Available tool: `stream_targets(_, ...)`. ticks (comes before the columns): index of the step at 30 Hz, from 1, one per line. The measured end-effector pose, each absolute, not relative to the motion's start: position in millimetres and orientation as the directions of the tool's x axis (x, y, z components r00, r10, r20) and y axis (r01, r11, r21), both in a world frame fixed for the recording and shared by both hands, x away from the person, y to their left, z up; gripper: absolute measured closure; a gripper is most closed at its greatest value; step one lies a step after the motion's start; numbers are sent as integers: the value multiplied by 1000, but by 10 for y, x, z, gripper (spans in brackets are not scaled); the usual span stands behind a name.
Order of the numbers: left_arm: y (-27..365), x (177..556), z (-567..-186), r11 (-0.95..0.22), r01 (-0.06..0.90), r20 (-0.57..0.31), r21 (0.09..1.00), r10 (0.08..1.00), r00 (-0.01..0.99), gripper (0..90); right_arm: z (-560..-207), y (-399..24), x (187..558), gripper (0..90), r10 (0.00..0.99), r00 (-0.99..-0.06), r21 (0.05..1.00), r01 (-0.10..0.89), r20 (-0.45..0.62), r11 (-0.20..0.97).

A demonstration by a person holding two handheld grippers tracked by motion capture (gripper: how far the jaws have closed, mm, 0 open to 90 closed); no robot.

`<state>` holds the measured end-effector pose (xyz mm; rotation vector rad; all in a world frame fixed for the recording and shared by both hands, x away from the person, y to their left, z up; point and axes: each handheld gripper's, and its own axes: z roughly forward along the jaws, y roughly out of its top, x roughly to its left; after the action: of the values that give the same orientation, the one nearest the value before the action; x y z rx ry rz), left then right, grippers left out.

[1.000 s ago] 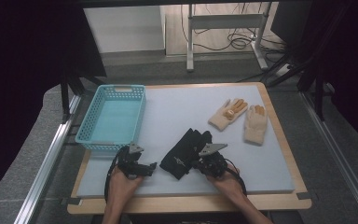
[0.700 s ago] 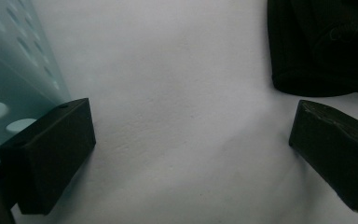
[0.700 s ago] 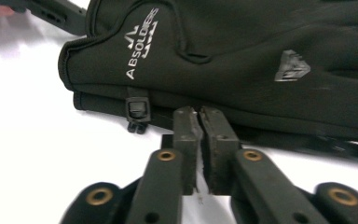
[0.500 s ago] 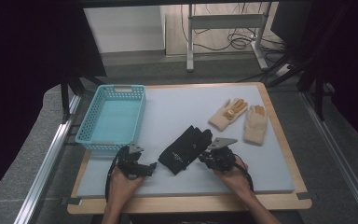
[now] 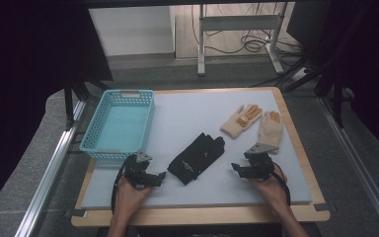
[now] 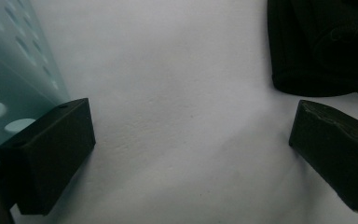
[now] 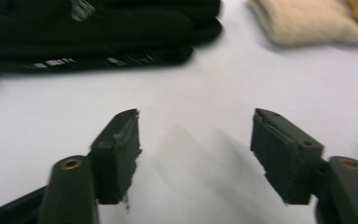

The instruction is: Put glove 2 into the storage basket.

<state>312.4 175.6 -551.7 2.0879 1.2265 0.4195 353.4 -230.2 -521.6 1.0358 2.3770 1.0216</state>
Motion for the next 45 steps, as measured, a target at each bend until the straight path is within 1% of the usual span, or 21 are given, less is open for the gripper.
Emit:
stream_targets(7,1756,3126,-5516,-335,646,-61,686,858,510,0,-5298,-2485,3553,233,781,-623,736,511,-39,444)
stream_targets(11,1757,3125,-5515,-337,645,-61,686,857,512,0,-5303,-2492,3561,207,783,-621,731,514,-44,449)
stream_targets(13,1762,3120,-5511,-342,642,-57,687,855,516,0,-5309,-2490,3563,178,788,-614,729,517,-51,449)
stream_targets(21,1798,3091,-5478,-366,632,-50,683,840,540,23,-5314,-2492,3562,176,789,-612,731,516,-50,447)
stream_targets(31,1777,3034,-5311,-352,605,-100,714,804,586,14,-5314,-2492,3561,176,790,-612,731,517,-49,446)
stream_targets(38,1658,3060,-5193,-362,587,-122,725,770,626,9,-5314,-2491,3560,176,790,-611,731,517,-49,446)
stream_targets(45,1448,3204,-5095,-388,572,-142,723,727,672,0,-5315,-2492,3560,176,789,-612,731,515,-51,447)
